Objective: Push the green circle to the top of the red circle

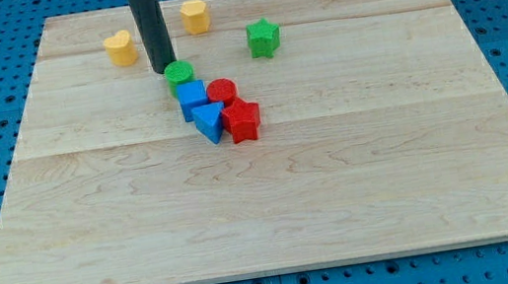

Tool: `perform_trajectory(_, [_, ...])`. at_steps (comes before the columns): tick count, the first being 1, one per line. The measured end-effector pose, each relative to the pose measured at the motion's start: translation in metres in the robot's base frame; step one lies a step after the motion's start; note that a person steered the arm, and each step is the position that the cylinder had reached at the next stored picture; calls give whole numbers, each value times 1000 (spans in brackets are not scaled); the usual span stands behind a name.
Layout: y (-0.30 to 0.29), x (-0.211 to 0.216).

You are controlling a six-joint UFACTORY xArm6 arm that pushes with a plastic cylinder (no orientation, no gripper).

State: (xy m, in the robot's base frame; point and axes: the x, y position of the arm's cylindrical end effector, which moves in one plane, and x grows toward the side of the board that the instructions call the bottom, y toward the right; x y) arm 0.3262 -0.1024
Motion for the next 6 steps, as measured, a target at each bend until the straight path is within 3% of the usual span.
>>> perform_trajectory(1, [87, -5])
perform_trajectory(2, [116, -7])
perform_trajectory(3, [48, -7])
perform_trajectory(4, [18, 14])
perform_trajectory(5, [44, 21])
perform_trajectory(6, [118, -1])
